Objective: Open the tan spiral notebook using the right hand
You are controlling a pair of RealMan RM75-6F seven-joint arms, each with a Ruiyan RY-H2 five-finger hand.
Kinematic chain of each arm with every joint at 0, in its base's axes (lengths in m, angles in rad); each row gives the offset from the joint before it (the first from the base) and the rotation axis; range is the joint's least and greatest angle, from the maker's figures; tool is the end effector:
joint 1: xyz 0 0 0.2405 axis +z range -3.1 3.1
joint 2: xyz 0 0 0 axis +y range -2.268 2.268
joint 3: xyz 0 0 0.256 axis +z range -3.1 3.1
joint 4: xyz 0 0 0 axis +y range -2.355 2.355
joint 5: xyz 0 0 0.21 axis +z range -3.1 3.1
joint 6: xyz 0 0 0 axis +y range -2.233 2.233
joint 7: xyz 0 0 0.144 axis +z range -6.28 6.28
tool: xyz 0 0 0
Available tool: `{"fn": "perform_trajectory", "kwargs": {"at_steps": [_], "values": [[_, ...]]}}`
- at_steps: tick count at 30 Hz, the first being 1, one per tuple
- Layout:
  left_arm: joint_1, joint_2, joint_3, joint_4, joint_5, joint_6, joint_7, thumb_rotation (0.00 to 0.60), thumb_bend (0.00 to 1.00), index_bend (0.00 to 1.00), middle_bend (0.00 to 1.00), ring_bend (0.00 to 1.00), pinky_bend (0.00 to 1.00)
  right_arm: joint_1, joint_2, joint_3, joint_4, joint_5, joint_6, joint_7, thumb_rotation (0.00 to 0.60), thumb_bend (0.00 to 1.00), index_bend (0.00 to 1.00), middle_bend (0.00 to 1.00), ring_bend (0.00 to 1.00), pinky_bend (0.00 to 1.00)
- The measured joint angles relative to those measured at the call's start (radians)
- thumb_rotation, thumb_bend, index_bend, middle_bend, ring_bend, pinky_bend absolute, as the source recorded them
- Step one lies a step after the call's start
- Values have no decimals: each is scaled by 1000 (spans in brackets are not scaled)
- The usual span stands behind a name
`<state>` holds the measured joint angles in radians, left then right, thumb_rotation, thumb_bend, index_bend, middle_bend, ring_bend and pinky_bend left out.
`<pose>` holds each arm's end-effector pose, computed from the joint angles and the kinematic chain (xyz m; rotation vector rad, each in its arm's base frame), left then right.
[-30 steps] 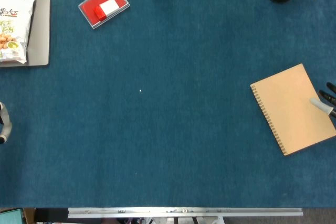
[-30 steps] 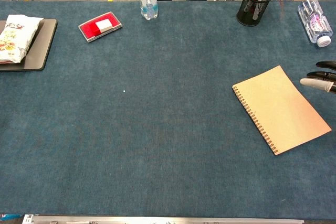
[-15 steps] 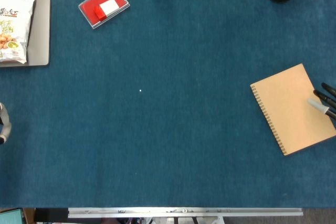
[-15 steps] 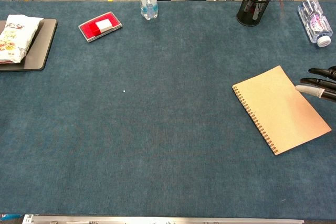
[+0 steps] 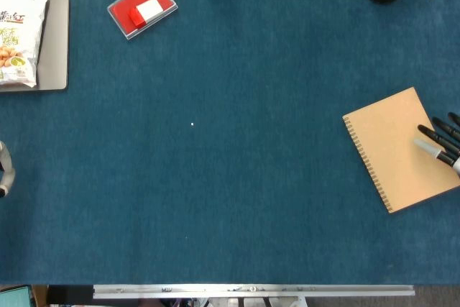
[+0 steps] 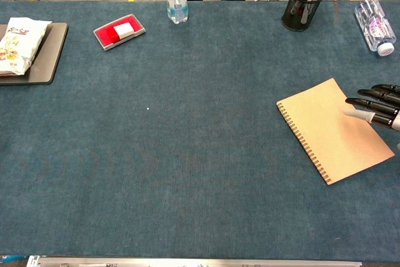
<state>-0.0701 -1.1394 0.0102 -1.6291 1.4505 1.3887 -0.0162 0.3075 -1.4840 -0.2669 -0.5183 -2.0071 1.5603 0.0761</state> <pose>-0.3245 0.1613 0.1326 -1.3995 -1.0913 -0.8096 -0.3788 -0.2087 0.0902 2.2951 -0.1187 0.5854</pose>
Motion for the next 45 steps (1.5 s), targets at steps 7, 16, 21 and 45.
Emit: {"fn": "perform_trajectory", "kwargs": {"at_steps": [7, 16, 21, 45], "values": [[0, 1, 0, -2, 1, 2, 0, 600, 300, 661, 611, 573, 718, -5, -28, -19, 28, -3, 18, 23, 600, 0, 0, 60, 0, 142], [1, 2, -1, -3, 1, 3, -2, 600, 300, 661, 611, 574, 718, -9, -67, -35, 60, -2, 21, 54, 600, 0, 0, 60, 0, 142], [1, 2, 0, -3, 1, 3, -1, 600, 300, 661, 611, 573, 718, -10, -79, -41, 75, 0, 33, 65, 600, 0, 0, 60, 0, 142], [2, 5, -1, -6, 3, 7, -6, 600, 299, 661, 612, 573, 718, -4, -133, -71, 67, -15, 95, 101, 600, 0, 0, 60, 0, 142]]}}
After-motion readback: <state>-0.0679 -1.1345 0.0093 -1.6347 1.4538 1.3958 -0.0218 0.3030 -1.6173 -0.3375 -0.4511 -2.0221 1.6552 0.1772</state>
